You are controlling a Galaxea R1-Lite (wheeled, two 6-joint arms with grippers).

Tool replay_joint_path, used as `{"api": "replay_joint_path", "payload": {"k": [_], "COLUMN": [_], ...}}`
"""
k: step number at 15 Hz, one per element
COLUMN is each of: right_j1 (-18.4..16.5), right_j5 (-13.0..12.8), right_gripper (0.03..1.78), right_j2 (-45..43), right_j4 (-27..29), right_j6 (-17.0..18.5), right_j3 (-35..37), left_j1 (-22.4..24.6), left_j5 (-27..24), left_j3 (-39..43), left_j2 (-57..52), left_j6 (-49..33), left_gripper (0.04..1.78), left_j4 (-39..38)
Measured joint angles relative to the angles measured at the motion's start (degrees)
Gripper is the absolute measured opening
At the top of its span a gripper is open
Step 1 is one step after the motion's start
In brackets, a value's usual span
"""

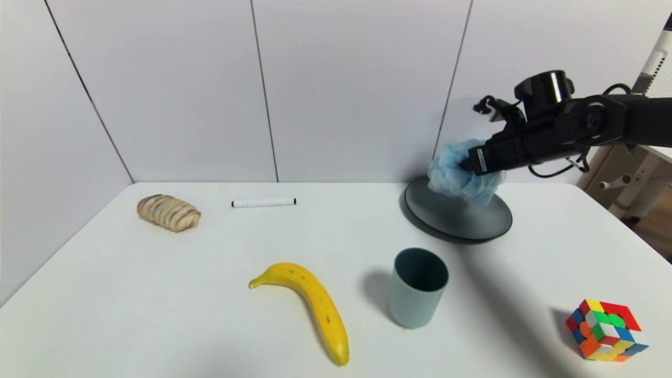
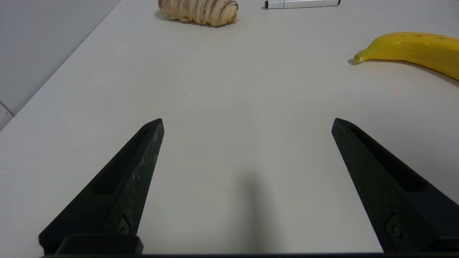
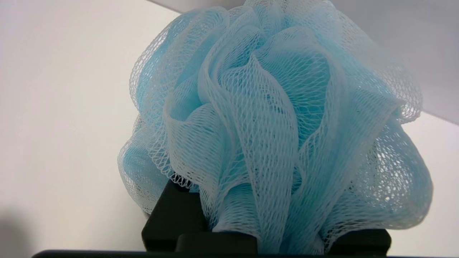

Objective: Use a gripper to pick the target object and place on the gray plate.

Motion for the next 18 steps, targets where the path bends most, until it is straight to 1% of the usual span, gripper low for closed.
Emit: {"api": "replay_joint_path", "payload": {"k": [1,2,3,6,9,12,14,16,18], "right_j1": [-0.2,-0.4,-0.7,-1.2,-1.4,-2.9,-3.2,-3.7,-3.9], "right_j5": [0.0,-0.1,-0.1,-0.1,-0.4,0.1,0.7,2.7,4.6], "right_gripper": [0.67,0.72,0.85,1.13,1.32,1.44,1.5,1.55,1.59], "right_j2": [1.7,3.0,4.1,5.1,3.9,0.2,-3.4,-8.2,-14.1], "right_j4": [-0.1,-0.4,-0.2,1.3,1.7,1.9,1.9,1.9,1.8], "right_j6": [0.0,-0.4,-1.2,-0.9,0.4,0.9,2.0,2.6,2.8], "right_j3": [-0.4,-0.7,-1.0,-1.4,-2.8,-5.0,-4.4,-1.4,3.3], "left_j1": [0.0,0.0,0.0,0.0,0.0,0.0,0.0,0.0,0.0], "left_j5": [0.0,0.0,0.0,0.0,0.0,0.0,0.0,0.0,0.0], "left_j3": [0.0,0.0,0.0,0.0,0.0,0.0,0.0,0.0,0.0], "left_j2": [0.0,0.0,0.0,0.0,0.0,0.0,0.0,0.0,0.0], "left_j6": [0.0,0.0,0.0,0.0,0.0,0.0,0.0,0.0,0.0], "left_gripper": [1.69,1.69,1.69,1.69,1.69,1.69,1.69,1.69,1.69], "left_j4": [0.0,0.0,0.0,0.0,0.0,0.0,0.0,0.0,0.0]}}
